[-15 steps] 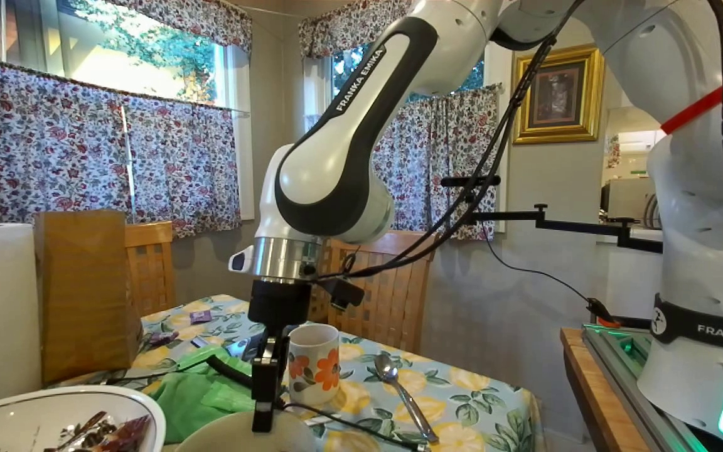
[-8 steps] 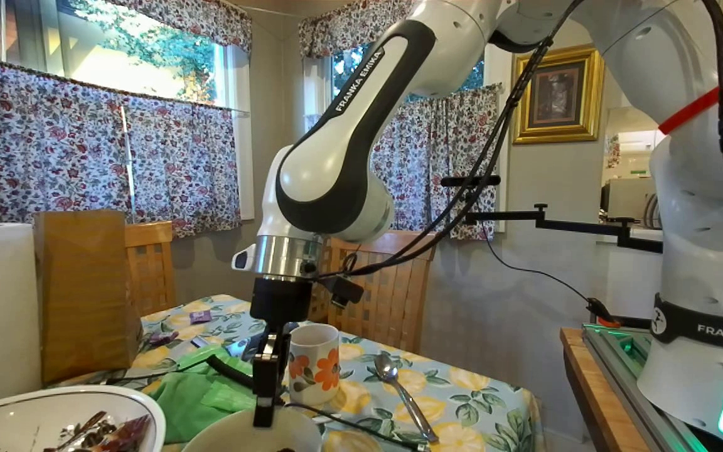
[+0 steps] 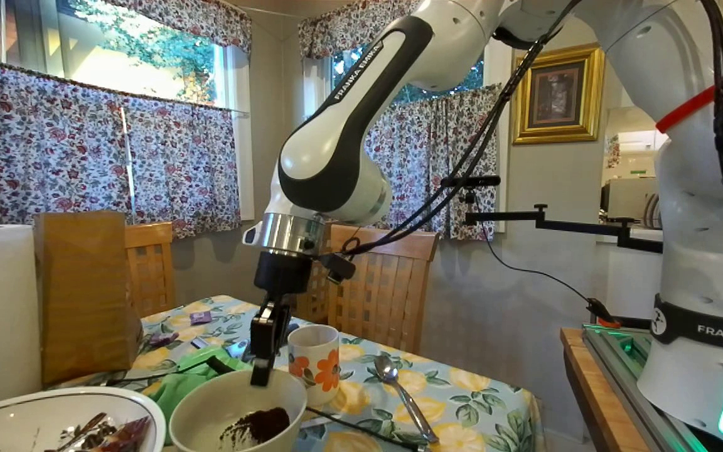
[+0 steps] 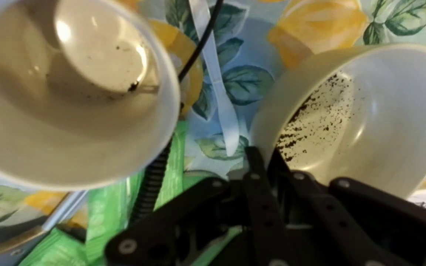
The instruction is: Move the white bowl to the back right side of the table.
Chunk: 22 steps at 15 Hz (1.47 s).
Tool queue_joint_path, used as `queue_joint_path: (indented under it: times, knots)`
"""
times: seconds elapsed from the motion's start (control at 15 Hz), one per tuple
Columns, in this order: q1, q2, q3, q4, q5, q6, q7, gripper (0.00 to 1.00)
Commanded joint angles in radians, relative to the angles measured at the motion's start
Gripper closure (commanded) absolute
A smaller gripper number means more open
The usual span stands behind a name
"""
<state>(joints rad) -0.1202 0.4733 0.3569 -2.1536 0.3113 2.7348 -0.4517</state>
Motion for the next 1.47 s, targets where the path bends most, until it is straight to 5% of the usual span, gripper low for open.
queue_joint_path:
  times: [0.0,0.87,1.4]
  knots:
    - [-0.006,-0.045,-0.006,0.021,0.019,-0.021,0.044,0.98]
    - [0.0,-0.153,-0.093,0.016,0.069,0.056,0.22,0.98]
    - [0.091,-0.224,-0.299,-0.044,-0.067,0.027,0.524,0.98]
